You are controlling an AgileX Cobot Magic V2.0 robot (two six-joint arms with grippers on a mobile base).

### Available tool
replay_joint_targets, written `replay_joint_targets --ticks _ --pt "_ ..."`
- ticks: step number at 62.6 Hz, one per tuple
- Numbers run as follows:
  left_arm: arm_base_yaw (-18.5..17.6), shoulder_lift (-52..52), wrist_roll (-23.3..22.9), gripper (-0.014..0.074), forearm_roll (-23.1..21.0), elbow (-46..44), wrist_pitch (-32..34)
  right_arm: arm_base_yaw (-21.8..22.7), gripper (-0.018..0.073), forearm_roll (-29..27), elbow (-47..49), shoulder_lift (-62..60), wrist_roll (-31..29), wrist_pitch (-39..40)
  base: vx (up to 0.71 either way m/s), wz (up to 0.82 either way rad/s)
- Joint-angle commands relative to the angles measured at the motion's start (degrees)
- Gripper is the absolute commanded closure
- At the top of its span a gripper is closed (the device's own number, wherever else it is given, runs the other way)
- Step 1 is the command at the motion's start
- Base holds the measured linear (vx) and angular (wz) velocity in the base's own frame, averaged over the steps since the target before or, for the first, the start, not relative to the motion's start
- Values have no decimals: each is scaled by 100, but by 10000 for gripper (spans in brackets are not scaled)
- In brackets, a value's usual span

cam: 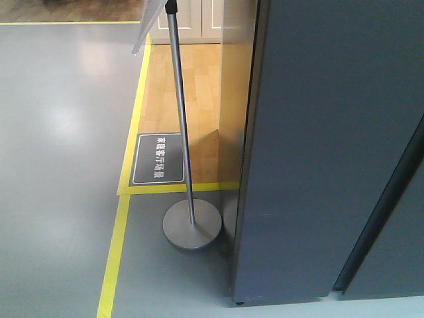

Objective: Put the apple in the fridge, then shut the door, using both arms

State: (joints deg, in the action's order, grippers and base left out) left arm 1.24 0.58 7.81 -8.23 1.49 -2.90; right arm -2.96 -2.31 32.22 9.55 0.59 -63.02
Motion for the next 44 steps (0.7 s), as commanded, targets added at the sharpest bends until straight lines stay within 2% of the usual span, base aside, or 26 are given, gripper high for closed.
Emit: replay_joint_targets --ticks 1,9,31,44 --pt "10 99 -249 603 292 159 460 6 563 2 123 90 -59 327 0 0" --pt "10 99 -589 603 563 159 476 6 563 2 123 90 -59 327 0 0" --pt "10 100 -625 603 551 159 915 6 563 2 123 90 -59 327 0 0" --pt "10 100 -781 603 551 159 894 6 563 2 123 90 -59 327 0 0"
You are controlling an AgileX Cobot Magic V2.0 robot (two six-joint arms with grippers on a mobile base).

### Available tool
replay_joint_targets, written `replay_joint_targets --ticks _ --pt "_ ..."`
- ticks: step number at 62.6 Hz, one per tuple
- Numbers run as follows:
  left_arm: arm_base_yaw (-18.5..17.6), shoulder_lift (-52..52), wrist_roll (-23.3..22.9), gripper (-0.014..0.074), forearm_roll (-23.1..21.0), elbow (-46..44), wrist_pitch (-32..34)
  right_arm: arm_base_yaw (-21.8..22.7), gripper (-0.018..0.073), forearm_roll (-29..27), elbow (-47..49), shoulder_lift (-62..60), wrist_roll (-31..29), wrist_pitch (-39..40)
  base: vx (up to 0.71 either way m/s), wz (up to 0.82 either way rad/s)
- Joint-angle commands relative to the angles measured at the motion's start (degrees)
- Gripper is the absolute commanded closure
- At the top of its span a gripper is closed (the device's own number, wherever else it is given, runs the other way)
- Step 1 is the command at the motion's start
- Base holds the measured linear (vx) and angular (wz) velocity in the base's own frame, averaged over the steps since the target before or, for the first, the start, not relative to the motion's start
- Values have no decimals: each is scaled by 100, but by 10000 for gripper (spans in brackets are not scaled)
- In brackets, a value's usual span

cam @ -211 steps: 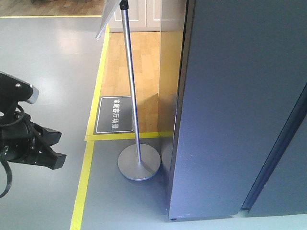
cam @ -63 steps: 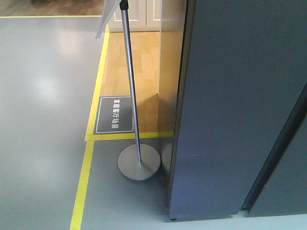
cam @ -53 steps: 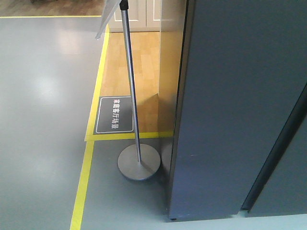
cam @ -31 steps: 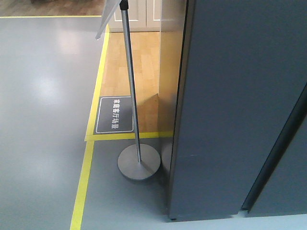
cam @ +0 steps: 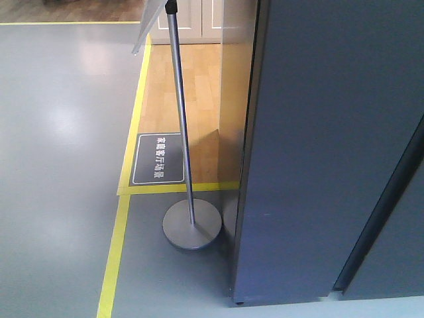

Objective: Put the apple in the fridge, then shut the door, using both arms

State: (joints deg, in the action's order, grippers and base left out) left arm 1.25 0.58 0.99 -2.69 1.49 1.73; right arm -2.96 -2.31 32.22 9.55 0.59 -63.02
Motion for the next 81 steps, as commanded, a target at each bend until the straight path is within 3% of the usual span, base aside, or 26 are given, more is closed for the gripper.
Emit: replay_joint_targets --ticks 1,81 --pt "9 100 -133 603 -3 159 425 6 563 2 123 90 -59 327 0 0" --pt "9 95 -202 603 -47 122 395 6 563 2 123 90 -59 327 0 0"
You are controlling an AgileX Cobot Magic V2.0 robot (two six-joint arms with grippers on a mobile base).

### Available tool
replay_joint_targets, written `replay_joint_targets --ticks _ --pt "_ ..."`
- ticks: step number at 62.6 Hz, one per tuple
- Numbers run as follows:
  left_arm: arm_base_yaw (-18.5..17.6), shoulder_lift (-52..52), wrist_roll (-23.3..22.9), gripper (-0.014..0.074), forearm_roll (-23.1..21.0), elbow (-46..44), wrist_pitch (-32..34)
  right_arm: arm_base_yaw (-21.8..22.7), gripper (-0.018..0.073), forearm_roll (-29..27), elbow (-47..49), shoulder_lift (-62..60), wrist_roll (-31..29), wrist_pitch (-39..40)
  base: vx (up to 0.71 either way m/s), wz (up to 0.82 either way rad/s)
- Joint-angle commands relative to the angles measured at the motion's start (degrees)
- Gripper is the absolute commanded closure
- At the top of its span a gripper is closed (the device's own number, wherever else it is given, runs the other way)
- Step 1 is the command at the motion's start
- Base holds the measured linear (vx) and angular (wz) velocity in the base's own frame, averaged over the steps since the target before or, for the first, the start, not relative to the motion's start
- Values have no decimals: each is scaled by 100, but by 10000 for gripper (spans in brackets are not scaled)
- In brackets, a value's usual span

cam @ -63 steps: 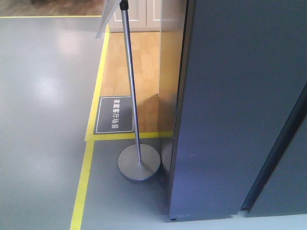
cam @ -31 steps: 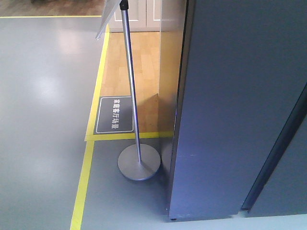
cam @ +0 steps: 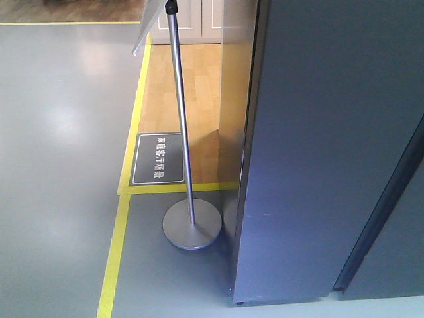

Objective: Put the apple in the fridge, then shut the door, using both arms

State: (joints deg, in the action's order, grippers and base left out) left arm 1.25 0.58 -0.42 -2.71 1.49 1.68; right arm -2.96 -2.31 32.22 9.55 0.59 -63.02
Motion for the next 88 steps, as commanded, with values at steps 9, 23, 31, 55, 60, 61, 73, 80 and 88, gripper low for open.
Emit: replay_joint_targets --ticks 9,23,31,55,60,61,73,80,88 --pt "9 95 -61 603 -44 122 400 6 563 99 123 90 -59 989 0 0" --pt "9 95 -61 603 -44 122 400 6 563 14 -623 84 -95 3303 0 0" --pt "9 95 -61 603 -44 122 400 0 563 14 -1389 -52 -95 4342 0 0" --pt "9 95 -61 603 -44 122 400 0 563 25 -3351 -1138 -59 6235 0 0" --pt "9 95 -61 603 -44 122 400 7 563 16 -3458 -1132 -59 6160 0 0" --pt "9 95 -61 603 -44 122 400 7 563 25 -3458 -1137 -59 6147 0 0" --pt "9 95 -61 603 -44 122 400 7 563 31 -3466 -1137 -59 6152 0 0" --pt "9 95 -61 603 -44 122 400 7 563 38 -3466 -1131 -59 6158 0 0" --pt "9 95 -61 603 -44 122 400 7 563 47 -3466 -1127 -59 6201 0 0"
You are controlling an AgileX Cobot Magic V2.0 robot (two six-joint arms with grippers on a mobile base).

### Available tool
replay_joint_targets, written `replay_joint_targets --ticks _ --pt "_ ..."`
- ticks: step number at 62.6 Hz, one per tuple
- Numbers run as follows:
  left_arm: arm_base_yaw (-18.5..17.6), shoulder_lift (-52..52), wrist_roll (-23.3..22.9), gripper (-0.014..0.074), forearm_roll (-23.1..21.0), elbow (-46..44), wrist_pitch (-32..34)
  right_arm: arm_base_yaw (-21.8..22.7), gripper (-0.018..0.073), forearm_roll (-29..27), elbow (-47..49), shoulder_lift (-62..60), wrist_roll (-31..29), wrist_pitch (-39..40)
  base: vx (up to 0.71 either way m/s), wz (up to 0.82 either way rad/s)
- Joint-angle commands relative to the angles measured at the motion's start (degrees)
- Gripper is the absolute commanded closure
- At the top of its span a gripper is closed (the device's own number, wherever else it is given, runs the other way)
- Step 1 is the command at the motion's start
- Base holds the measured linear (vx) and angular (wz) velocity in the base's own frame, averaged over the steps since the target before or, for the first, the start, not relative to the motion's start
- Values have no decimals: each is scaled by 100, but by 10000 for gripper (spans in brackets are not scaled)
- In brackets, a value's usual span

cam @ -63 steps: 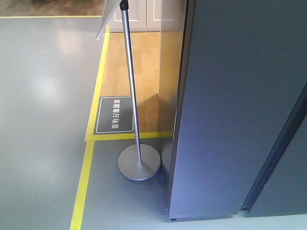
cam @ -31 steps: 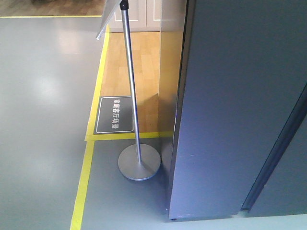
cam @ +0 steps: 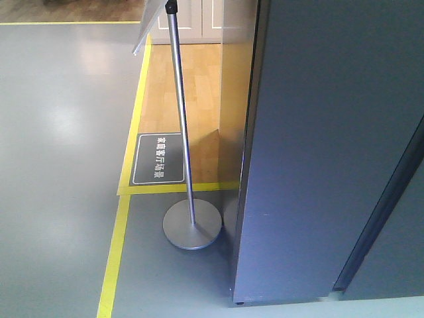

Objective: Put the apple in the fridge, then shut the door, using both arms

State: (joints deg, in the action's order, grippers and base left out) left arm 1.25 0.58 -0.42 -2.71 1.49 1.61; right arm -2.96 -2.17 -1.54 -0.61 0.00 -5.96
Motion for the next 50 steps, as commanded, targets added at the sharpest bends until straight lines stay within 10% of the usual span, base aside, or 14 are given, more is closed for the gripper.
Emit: replay_joint_targets --ticks 1,50 --pt "9 95 -61 603 -44 122 407 7 563 26 -90 -112 0 504 0 0" --pt "9 95 -56 603 -44 122 404 7 563 17 -85 -112 0 511 0 0"
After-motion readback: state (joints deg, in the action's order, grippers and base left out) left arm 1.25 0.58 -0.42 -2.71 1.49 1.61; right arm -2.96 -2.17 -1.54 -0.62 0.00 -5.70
